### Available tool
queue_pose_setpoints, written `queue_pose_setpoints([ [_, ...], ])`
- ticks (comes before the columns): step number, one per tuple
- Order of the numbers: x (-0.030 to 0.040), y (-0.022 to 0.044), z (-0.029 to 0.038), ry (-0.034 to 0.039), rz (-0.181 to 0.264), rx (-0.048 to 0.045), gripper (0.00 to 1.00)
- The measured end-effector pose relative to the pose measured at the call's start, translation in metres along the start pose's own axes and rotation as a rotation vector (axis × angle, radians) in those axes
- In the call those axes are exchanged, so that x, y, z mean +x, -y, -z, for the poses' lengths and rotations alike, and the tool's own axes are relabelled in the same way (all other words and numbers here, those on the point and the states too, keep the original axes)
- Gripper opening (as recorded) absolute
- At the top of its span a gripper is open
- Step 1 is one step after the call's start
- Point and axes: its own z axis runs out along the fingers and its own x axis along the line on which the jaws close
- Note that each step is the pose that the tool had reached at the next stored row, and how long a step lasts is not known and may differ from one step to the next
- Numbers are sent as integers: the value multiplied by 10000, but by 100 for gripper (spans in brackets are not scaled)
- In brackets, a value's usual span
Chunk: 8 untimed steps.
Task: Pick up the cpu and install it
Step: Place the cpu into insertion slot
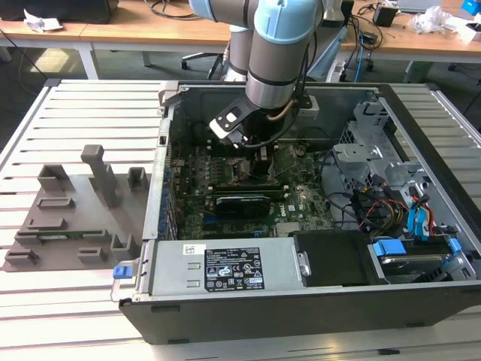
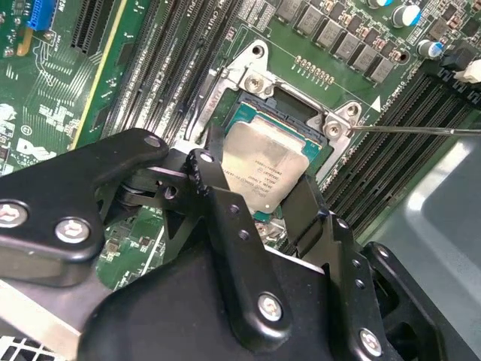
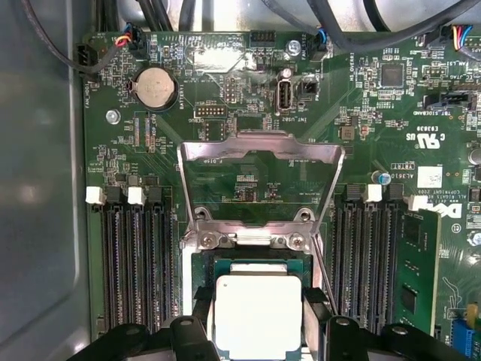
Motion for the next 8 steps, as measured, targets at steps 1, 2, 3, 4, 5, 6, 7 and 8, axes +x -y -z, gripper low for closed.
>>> queue_pose_setpoints([
  [1,1,0,-1,-1,4,-1,55],
  [2,3,0,-3,-1,9,-1,55],
  [3,3,0,-3,-1,10,-1,55],
  [4,3,0,-3,-1,10,-1,55],
  [5,3,0,-3,-1,10,-1,55],
  [6,3,0,-3,-1,9,-1,55],
  [7,3,-1,-3,-2,9,0,62],
  [8,3,-1,-3,-3,9,-1,62],
])
